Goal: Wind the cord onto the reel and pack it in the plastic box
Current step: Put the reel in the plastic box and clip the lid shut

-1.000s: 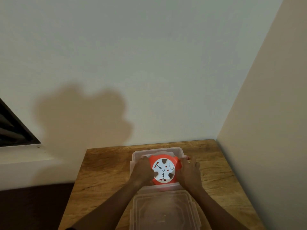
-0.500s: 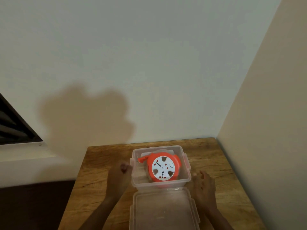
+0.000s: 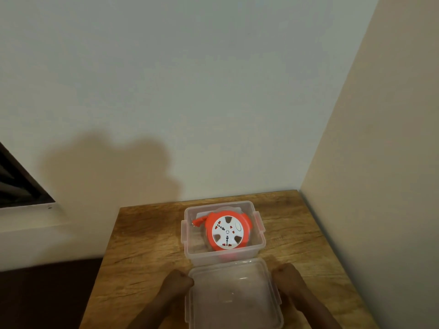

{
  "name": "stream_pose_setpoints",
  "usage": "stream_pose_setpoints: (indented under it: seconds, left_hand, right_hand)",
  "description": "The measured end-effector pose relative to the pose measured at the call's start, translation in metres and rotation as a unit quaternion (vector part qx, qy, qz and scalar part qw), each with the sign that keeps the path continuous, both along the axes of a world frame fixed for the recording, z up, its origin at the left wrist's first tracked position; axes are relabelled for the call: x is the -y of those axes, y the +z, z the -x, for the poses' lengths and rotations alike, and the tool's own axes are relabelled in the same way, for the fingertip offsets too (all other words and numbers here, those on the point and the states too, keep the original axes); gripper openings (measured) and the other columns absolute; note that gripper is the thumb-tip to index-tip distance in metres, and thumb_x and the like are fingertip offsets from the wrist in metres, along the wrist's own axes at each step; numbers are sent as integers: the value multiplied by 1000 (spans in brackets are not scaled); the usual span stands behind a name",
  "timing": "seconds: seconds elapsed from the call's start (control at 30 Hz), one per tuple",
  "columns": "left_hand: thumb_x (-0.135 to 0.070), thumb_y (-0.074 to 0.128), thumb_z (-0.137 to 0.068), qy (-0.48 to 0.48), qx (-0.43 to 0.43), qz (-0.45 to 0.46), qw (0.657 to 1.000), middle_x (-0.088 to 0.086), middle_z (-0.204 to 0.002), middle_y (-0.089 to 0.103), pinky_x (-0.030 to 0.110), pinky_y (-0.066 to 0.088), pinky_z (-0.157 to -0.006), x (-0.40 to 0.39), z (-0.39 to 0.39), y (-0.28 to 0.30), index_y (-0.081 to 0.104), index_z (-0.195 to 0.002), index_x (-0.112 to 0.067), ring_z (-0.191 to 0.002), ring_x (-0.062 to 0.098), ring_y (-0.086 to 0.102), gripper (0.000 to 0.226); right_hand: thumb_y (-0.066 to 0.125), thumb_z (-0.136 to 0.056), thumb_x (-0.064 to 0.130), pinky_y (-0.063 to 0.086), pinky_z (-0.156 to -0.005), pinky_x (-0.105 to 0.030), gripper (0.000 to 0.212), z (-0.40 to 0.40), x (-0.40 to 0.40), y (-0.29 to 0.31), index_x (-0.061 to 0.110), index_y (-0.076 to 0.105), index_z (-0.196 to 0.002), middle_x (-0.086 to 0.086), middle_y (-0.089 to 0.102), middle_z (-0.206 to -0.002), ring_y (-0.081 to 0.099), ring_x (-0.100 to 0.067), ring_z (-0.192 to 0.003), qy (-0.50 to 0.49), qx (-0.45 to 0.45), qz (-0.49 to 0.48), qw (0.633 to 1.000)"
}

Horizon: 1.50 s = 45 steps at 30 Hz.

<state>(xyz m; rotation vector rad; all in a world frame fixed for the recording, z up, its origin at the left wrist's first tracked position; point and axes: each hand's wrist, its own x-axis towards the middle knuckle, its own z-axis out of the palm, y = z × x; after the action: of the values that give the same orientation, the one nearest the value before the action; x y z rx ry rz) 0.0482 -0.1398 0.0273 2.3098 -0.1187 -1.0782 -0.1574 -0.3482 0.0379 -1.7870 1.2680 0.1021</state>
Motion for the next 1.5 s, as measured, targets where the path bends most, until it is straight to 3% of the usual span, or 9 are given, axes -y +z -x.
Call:
stream_pose_setpoints:
  seconds: [0.13,0.27,0.37,0.5,0.63,0.87,1.1,1.3,1.5]
  left_hand:
    - [-8,63,-92,-29,-45,-7,999,12,-91,75,25,52,-50,-9,-8,18,75,-93,-4,-70,20,68,13]
    - [-1,68,-89,-1,-192,82,978,16,-100,81,41,66,-77,-29,-31,38,78,-99,4,-94,32,78,15]
    - [2,71,-89,43,-218,153,963,18,-106,80,48,65,-77,-39,-51,54,73,-111,4,-98,35,78,22]
    - [-1,71,-90,55,-172,243,953,18,-111,79,47,63,-77,-34,-75,82,74,-112,-1,-99,32,78,22]
    - [-12,64,-99,101,-81,359,924,7,-98,82,39,60,-73,-14,-87,117,84,-90,-12,-88,20,78,22]
    - [-18,56,-105,176,-21,488,855,7,-92,76,37,57,-86,15,-94,151,76,-91,-10,-92,20,70,25]
    - [-17,66,-100,272,-43,458,845,0,-53,50,36,53,-82,32,-85,114,58,-67,-10,-65,17,52,35]
    - [8,71,-84,224,13,352,908,7,-66,43,43,45,-75,24,-72,64,44,-68,-12,-70,23,43,37]
    - [10,76,-80,200,77,287,934,13,-87,65,39,57,-73,32,-66,42,62,-85,-6,-85,34,64,22]
  right_hand:
    - [56,-84,11,42,-52,-27,20,6,3,15,10,56,-64,-5,58,-67,50,-15,-57,-1,3,-9,1000]
    - [59,-75,1,52,-53,-35,17,6,8,38,4,63,-59,-8,62,-59,57,-20,-54,5,51,23,998]
    - [66,-80,3,58,-54,-29,18,-3,12,59,10,73,-65,-2,71,-64,69,-16,-60,28,88,39,995]
    - [72,-83,10,58,-56,-26,11,-21,24,92,16,73,-74,3,73,-69,71,-11,-64,2,160,56,986]
    - [74,-83,18,61,-70,-41,3,-38,38,125,16,74,-80,-1,74,-77,71,-20,-75,-41,284,58,956]
    - [77,-81,17,54,-88,-41,19,-70,49,134,15,74,-100,-4,75,-99,69,-22,-99,-152,458,-3,876]
    - [59,-67,4,50,-71,-43,12,-82,52,113,5,71,-67,-14,63,-76,57,-26,-78,-231,447,-63,862]
    - [70,-76,1,60,-66,-42,13,-84,48,72,10,71,-86,-7,71,-85,67,-25,-77,-240,385,-3,891]
    - [71,-80,3,52,-54,-21,22,-86,46,33,21,68,-94,3,69,-88,67,-16,-79,-149,281,132,939]
